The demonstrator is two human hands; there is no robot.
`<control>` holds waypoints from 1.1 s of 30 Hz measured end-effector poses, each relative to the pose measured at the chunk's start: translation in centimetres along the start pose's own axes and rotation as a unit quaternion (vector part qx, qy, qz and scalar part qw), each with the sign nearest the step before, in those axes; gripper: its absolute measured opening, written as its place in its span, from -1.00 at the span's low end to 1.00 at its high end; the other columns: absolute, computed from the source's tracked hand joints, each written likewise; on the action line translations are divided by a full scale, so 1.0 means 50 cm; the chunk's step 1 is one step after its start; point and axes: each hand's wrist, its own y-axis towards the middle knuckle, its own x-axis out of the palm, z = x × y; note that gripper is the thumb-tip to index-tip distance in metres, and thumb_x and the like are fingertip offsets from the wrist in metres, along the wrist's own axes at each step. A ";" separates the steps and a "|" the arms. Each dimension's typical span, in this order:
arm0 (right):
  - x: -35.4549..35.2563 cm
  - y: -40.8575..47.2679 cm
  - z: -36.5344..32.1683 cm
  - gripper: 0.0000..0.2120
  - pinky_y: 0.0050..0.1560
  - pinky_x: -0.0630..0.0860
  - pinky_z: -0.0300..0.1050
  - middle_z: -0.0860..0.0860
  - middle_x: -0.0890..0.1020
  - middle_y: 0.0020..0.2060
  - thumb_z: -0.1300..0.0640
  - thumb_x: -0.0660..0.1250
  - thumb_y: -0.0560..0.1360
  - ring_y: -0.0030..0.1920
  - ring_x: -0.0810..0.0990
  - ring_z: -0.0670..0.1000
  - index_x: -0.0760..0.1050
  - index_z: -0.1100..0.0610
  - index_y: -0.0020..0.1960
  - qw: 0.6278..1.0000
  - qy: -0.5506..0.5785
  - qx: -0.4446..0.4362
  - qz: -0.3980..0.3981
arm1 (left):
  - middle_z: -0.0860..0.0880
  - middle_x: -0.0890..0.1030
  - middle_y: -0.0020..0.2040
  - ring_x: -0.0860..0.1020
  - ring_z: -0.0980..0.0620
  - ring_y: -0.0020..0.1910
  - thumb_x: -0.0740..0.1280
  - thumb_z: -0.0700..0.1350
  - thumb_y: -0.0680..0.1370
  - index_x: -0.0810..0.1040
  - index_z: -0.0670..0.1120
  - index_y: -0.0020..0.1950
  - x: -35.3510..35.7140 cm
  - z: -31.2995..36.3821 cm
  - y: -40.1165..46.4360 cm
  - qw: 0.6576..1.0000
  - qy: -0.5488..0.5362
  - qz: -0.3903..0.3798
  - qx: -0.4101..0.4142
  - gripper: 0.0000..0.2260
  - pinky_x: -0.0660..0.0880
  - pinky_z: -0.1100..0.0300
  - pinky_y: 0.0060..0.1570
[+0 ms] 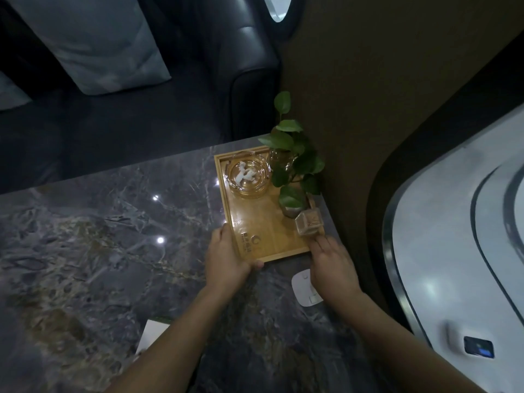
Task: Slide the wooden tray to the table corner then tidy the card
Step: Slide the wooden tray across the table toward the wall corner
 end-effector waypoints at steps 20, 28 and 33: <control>-0.036 -0.004 0.043 -0.63 0.14 0.48 0.04 0.18 0.57 0.06 0.34 0.31 0.35 0.09 0.50 0.19 0.49 0.22 0.16 0.998 -0.035 0.002 -0.054 | 0.02 0.44 0.28 0.50 -0.01 0.23 0.69 0.09 0.09 0.39 -0.01 0.36 0.045 0.064 -0.007 1.000 -0.007 -0.008 0.017 -0.09 0.47 0.11 0.19; -0.040 -0.001 0.050 -0.67 0.13 0.47 0.04 0.19 0.57 0.07 0.29 0.32 0.39 0.09 0.49 0.20 0.49 0.24 0.16 0.997 -0.038 0.002 -0.066 | 0.00 0.44 0.30 0.50 -0.04 0.24 0.68 0.12 0.10 0.36 -0.02 0.39 0.053 0.069 -0.015 1.000 0.010 -0.001 0.015 -0.07 0.47 0.08 0.18; -0.042 -0.005 0.048 -0.60 0.29 0.37 -0.01 0.16 0.48 0.22 0.24 0.21 0.49 0.23 0.40 0.15 0.36 0.20 0.33 0.996 -0.057 -0.006 -0.072 | 0.00 0.44 0.31 0.49 -0.03 0.25 0.67 0.14 0.10 0.36 -0.02 0.39 0.055 0.069 -0.017 1.000 0.020 0.000 0.015 -0.06 0.50 0.05 0.21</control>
